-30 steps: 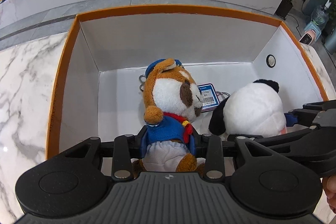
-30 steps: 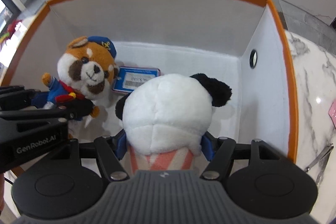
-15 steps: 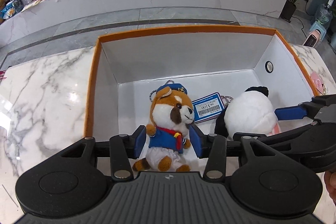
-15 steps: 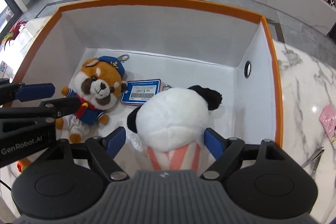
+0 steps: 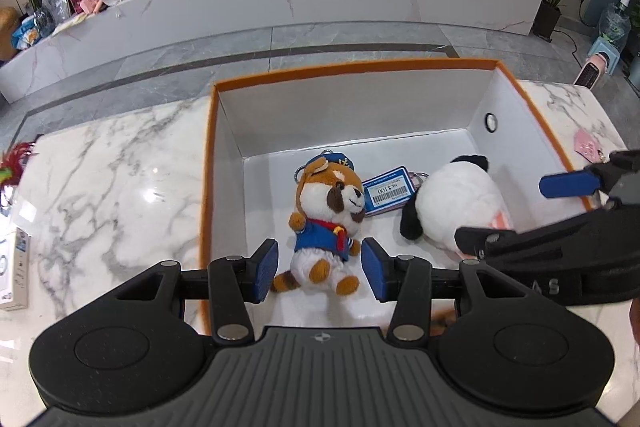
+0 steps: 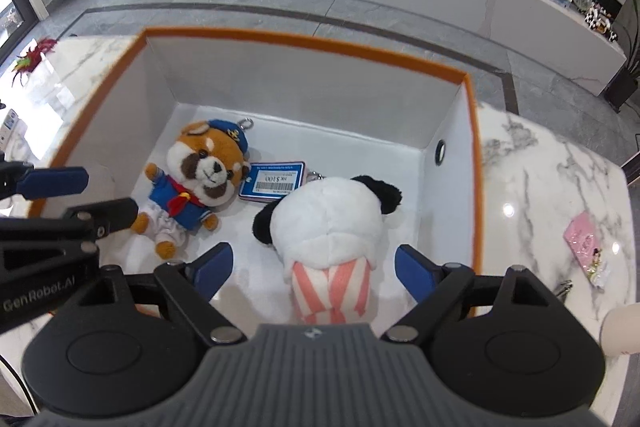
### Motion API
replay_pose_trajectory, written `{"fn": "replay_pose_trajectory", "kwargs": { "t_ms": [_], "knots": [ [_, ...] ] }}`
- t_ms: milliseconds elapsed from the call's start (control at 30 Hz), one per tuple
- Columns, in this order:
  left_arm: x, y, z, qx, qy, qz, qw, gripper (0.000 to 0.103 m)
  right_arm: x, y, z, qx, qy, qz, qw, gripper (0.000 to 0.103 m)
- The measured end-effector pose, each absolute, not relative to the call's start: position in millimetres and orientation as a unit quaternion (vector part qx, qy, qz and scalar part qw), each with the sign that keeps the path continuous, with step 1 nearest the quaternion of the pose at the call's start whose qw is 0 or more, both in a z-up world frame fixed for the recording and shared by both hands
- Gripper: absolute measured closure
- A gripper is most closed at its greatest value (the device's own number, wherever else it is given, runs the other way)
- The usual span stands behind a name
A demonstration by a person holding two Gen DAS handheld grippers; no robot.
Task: Organize objects
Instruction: 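Withdraw both tools from the box back toward the remaining items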
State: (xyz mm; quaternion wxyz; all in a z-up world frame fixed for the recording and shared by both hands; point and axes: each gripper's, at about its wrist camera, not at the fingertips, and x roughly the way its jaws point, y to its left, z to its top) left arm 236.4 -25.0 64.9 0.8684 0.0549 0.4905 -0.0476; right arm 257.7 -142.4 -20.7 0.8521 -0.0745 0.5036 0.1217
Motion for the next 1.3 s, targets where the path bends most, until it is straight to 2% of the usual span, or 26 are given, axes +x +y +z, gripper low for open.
{"fn": "replay_pose_trajectory", "kwargs": {
  "t_ms": [267,333,367,800,1300],
  "knots": [
    [168.2,-33.3,89.4,0.096,0.482,-0.055,0.869,0.047,195.5,-142.9,17.3,-0.087,0.490,0.130,0.858,0.011],
    [149.3,-35.9,86.0,0.103,0.487,-0.064,0.865,0.040,178.6,-144.7,17.0,-0.081,0.495,0.131,0.855,0.007],
    [140.0,-37.4,82.6,0.103,0.491,-0.073,0.862,0.039,169.4,-146.6,15.6,-0.074,0.498,0.134,0.854,0.007],
    [49.3,-43.9,3.4,0.115,0.562,-0.104,0.812,0.039,74.3,-154.5,-43.4,-0.059,0.546,0.141,0.824,0.007],
    [33.4,-38.5,-18.9,0.104,0.581,-0.099,0.801,0.039,48.9,-161.1,-87.1,-0.042,0.575,0.142,0.805,0.006]
  ]
}}
